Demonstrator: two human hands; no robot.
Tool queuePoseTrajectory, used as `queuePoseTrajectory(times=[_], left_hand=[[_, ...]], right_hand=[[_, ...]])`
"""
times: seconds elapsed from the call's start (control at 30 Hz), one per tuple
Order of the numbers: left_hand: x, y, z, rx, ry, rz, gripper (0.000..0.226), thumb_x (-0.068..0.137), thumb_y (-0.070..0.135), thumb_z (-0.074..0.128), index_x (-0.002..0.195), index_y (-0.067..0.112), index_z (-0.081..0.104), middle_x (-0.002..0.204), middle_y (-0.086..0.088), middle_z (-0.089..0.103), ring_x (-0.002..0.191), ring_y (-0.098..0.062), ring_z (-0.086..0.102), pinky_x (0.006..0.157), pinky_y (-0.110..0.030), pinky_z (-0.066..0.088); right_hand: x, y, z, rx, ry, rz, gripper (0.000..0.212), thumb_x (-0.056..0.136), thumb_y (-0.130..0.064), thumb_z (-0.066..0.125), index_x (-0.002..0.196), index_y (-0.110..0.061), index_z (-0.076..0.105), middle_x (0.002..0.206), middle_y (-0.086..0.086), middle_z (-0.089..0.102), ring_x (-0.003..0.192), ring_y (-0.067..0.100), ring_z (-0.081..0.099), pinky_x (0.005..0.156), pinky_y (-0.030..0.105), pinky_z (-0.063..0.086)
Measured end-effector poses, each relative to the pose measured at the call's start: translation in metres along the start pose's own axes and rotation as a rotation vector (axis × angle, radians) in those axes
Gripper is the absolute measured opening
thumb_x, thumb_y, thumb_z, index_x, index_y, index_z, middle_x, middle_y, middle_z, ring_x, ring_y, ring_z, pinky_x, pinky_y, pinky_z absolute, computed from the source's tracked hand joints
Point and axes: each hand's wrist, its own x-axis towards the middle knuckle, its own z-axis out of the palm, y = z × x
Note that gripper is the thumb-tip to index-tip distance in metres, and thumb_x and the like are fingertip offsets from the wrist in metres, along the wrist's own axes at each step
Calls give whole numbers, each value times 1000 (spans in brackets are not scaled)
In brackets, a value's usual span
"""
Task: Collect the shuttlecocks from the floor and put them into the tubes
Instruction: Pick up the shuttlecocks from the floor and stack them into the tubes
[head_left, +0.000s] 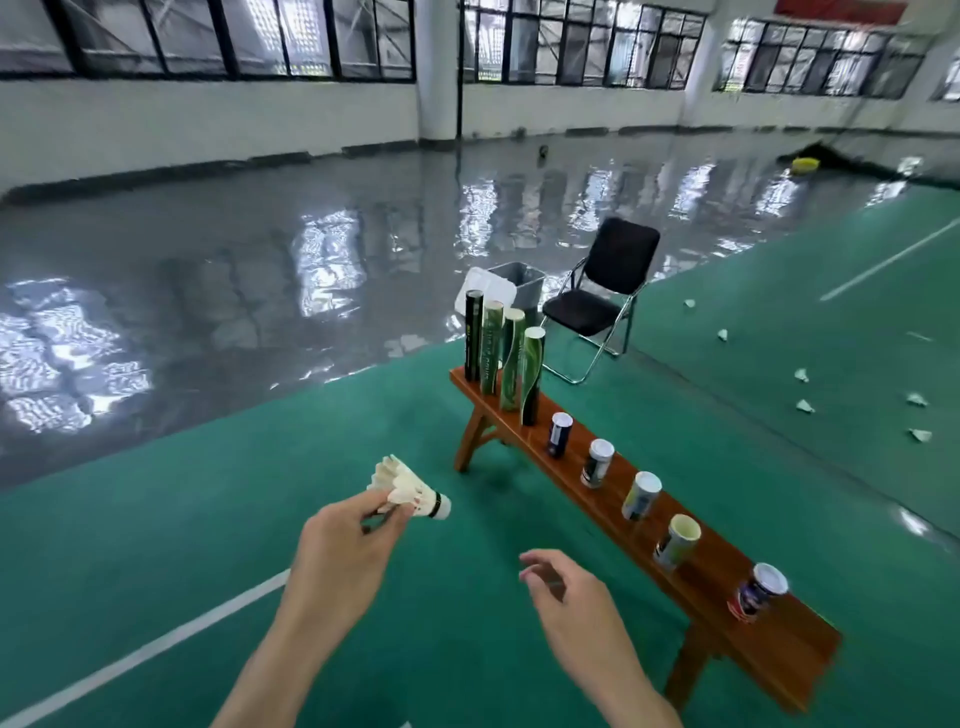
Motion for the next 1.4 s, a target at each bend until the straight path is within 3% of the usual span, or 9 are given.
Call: queuePoseTrajectory(times=[0.1,0.27,0.4,0.57,0.9,1.03,1.13,1.27,1.4], left_hand=[[61,0,20,-32,-64,48,15,97,26,67,89,39,73,53,10,38,48,-13,23,43,-23,21],[176,-3,58,24,-88,159,19,96,28,69,92,46,74,61,23,55,48,-12,29,42,-20,28],[272,-16,82,130,-85,142,18,96,35,67,87,51,71,50,5,38,46,-10,28,41,-23,27],[384,-25,103,210,-133,56,20,98,35,65,89,53,67,49,5,36,46,-14,36,44,-26,29],[615,-48,191,254,-144,68,18,102,31,57,87,36,66,52,11,40,44,-11,30,41,-26,31],[730,-59,243,379,-174,150,23,107,26,45,91,22,62,69,8,53,60,-20,47,54,-32,34],[803,-61,275,456,-274,144,26,106,21,41,82,15,51,68,1,54,61,-26,49,52,-34,34],[875,-68,323,547,-423,191,26,103,19,41,87,16,60,79,-6,66,72,-33,60,65,-42,52],[917,-92,365,677,-511,207,22,101,14,43,84,20,56,83,-6,65,70,-32,58,59,-37,46]], right_hand=[[41,-1,-5,66,56,81,12,99,-30,64,97,-40,72,92,-20,75,83,1,68,74,24,54],[145,-1,-13,142,179,139,16,100,-36,62,91,-33,76,87,-18,75,77,-2,67,69,25,49],[239,6,-13,211,221,194,20,100,-33,61,87,-28,75,84,-12,76,79,6,70,78,41,57],[365,-8,-11,267,203,250,17,101,-31,59,91,-31,74,83,-13,76,79,15,72,77,48,58],[566,-60,15,232,65,232,18,103,-36,55,95,-39,70,91,-23,74,83,-1,69,73,29,53],[636,-78,26,161,62,191,16,104,-37,53,99,-43,68,96,-29,70,91,-6,65,72,16,45],[672,-94,26,140,90,250,16,104,-35,54,100,-42,67,97,-30,70,92,-5,66,71,11,44],[712,-104,22,155,151,331,17,104,-34,54,100,-44,66,97,-30,70,90,-5,67,69,12,43],[741,-99,18,134,238,404,16,104,-37,53,100,-46,66,95,-32,70,83,-2,68,67,19,49]])
